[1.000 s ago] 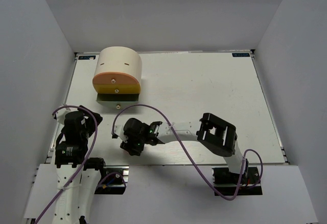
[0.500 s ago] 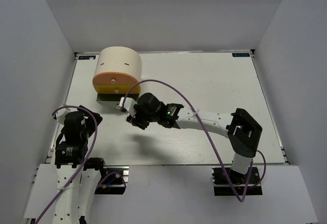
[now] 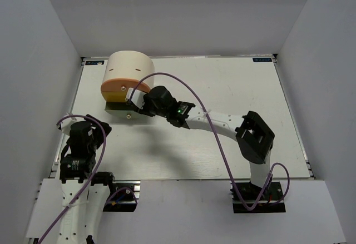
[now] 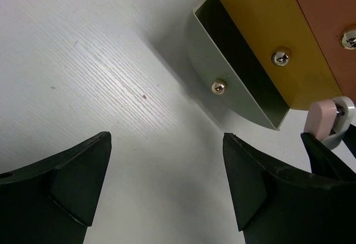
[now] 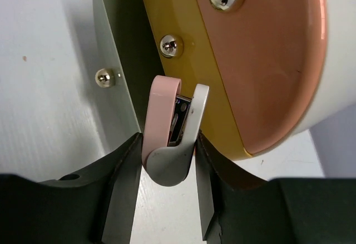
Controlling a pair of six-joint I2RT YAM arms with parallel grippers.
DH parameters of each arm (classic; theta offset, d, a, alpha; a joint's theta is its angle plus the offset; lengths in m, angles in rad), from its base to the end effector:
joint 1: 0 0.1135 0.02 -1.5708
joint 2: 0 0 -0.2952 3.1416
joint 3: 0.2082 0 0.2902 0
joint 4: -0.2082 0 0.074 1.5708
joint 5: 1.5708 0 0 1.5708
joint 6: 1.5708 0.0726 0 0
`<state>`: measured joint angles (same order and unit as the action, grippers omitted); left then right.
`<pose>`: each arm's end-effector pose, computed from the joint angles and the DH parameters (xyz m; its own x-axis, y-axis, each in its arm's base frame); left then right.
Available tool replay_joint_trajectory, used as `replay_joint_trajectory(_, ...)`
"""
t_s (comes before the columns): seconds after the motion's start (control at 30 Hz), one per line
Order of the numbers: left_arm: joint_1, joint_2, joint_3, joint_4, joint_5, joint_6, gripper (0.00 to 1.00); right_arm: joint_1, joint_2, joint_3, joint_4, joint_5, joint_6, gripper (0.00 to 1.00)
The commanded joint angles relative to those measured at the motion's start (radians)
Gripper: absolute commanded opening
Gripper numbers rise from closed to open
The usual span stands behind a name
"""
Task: Sort the stationery into containers
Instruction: Place the stationery into the container
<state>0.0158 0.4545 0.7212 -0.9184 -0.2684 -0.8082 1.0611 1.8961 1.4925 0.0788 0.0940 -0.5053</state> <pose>0.1270 0.0213 0.2884 -0.2555 -0.7013 -0.6655 -0.5946 0.6568 -0.4637 0.2683 0.4660 0.2902 0.2634 -0.5165 -0.8148 -0.7978 0.3582 -0.4850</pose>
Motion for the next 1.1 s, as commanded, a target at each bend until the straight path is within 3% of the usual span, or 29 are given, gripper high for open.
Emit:
replay_joint_trajectory(0.0, -0.002, 0.001, 0.02, 0.01, 0.02, 0.012, 0.92, 0.002, 0.027, 0.035, 0.124, 0.036, -0.094, 0.28)
replay_joint_trajectory(0.27, -0.002, 0.001, 0.011, 0.019, 0.02, 0.021, 0.92, 0.007, 0.058, -0.015, 0.222, 0.046, -0.193, 0.28)
replay_joint_trajectory(0.7, -0.002, 0.001, 0.011, 0.029, 0.029, 0.021, 0.92, 0.007, 0.112, -0.003, 0.188, 0.015, -0.196, 0.28)
replay_joint_trajectory(0.93, -0.002, 0.001, 0.011, 0.029, 0.029, 0.021, 0.92, 0.004, 0.133, -0.005, 0.184, 0.018, -0.199, 0.41)
replay_joint_trajectory(1.07, -0.002, 0.001, 0.011, 0.029, 0.029, 0.021, 0.92, 0.005, 0.13, -0.006, 0.173, 0.01, -0.199, 0.55)
